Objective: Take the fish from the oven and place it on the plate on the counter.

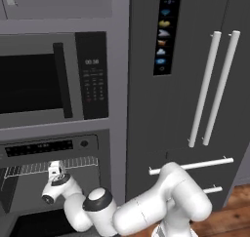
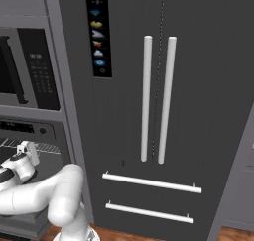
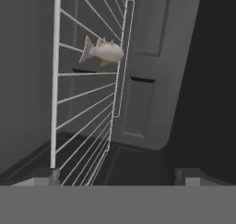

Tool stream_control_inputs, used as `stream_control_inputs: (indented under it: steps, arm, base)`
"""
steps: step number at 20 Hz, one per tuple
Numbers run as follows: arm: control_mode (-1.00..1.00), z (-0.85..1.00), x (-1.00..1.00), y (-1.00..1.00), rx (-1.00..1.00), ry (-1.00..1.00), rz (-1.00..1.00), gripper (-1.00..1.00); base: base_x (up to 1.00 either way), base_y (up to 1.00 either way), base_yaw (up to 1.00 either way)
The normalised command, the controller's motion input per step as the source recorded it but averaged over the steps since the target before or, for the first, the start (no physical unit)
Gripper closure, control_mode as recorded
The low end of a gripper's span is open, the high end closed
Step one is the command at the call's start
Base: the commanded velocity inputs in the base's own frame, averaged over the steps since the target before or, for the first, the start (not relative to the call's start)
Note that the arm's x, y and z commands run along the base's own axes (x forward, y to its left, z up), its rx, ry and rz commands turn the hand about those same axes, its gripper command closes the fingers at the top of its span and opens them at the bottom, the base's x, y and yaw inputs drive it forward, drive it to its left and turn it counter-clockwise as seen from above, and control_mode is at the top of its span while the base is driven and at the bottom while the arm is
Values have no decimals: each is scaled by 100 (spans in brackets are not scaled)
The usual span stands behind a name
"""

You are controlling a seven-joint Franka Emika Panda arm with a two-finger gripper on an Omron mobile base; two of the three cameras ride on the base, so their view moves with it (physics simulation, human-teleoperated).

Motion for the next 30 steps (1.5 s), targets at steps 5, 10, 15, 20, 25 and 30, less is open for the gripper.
stream_control_inputs:
  steps: [5, 10, 15, 20, 25, 30]
  arm:
    - [-100, -100, 0, -21, 0, -11, 0, -100]
    - [-100, -100, 0, -33, -1, -10, 0, -100]
    - [-100, -100, 0, -30, -4, -9, 0, -100]
    - [-100, -100, 0, -21, -6, -6, 0, -100]
    - [-100, -100, 0, -12, -10, -1, 0, -100]
    - [-100, -100, 0, -1, -13, 0, 0, -100]
  base:
    - [0, 0, 0]
    - [0, 0, 0]
    - [0, 0, 0]
    - [0, 0, 0]
    - [0, 0, 0]
    - [0, 0, 0]
